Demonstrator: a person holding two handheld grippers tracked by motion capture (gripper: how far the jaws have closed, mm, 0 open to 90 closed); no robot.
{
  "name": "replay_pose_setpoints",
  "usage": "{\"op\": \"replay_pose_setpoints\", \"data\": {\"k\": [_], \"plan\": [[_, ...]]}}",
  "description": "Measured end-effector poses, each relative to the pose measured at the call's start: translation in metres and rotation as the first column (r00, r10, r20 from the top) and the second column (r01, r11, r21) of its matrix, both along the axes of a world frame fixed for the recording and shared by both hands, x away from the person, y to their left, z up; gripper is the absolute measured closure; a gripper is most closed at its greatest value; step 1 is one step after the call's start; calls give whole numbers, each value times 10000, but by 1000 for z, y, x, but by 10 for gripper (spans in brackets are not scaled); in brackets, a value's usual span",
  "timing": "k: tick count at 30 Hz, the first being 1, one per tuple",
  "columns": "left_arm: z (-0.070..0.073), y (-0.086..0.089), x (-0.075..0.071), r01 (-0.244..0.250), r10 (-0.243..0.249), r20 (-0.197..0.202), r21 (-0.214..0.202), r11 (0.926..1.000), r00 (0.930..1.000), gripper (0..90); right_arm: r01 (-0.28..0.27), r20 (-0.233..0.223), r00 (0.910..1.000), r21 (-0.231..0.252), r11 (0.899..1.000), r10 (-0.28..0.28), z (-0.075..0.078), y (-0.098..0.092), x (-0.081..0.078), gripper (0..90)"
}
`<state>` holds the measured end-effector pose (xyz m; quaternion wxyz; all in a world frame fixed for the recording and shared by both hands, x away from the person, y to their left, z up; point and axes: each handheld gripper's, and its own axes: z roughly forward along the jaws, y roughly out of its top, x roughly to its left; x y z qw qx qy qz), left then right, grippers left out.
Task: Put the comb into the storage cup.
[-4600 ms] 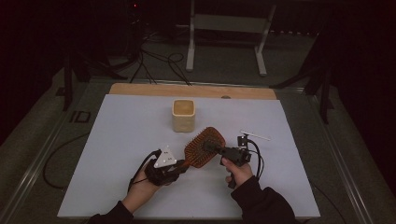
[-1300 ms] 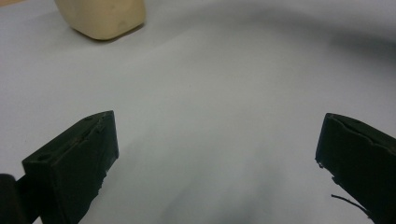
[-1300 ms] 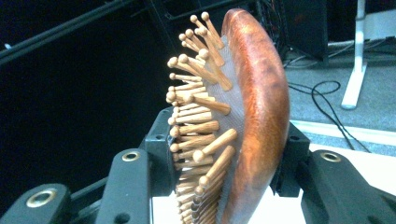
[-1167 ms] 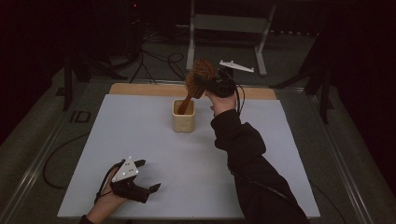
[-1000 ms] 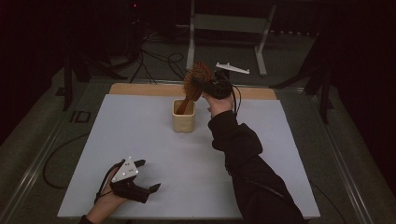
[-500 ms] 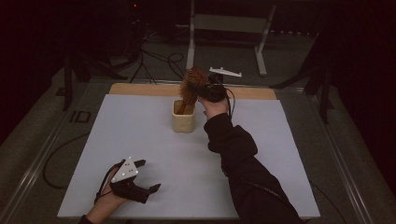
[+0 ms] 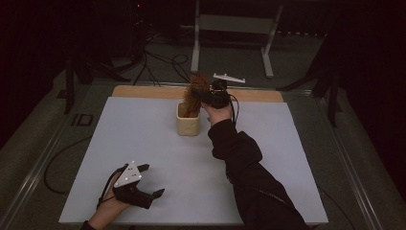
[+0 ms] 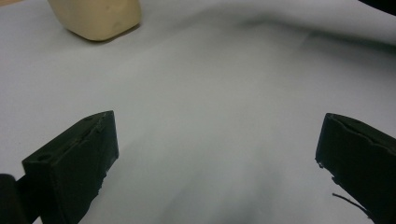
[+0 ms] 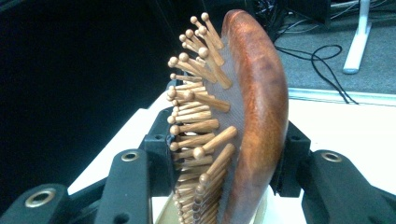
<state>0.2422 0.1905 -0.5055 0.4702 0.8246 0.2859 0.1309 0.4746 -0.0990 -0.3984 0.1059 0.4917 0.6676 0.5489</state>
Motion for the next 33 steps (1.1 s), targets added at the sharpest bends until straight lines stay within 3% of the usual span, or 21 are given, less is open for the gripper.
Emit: {"op": "replay_pose_setpoints", "data": {"k": [14, 21, 31, 33], "plan": [[-2, 0, 0, 36, -36, -163, 9, 10000, 9999, 1, -178, -159, 9997, 448, 9988, 185, -8, -12, 0, 481], [-2, -1, 0, 43, -42, -165, 50, 10000, 9999, 1, -235, -116, 9997, 71, 9997, 236, -6, -11, -2, 463], [-1, 1, 1, -19, 19, -133, -48, 10000, 9999, 1, -496, -3, 9988, 77, 9987, 496, -2, -22, -1, 249], [-1, 0, 1, 0, 0, -124, -29, 10000, 9999, 1, -569, -13, 9984, -100, 9983, 569, -1, -24, -1, 210]]}}
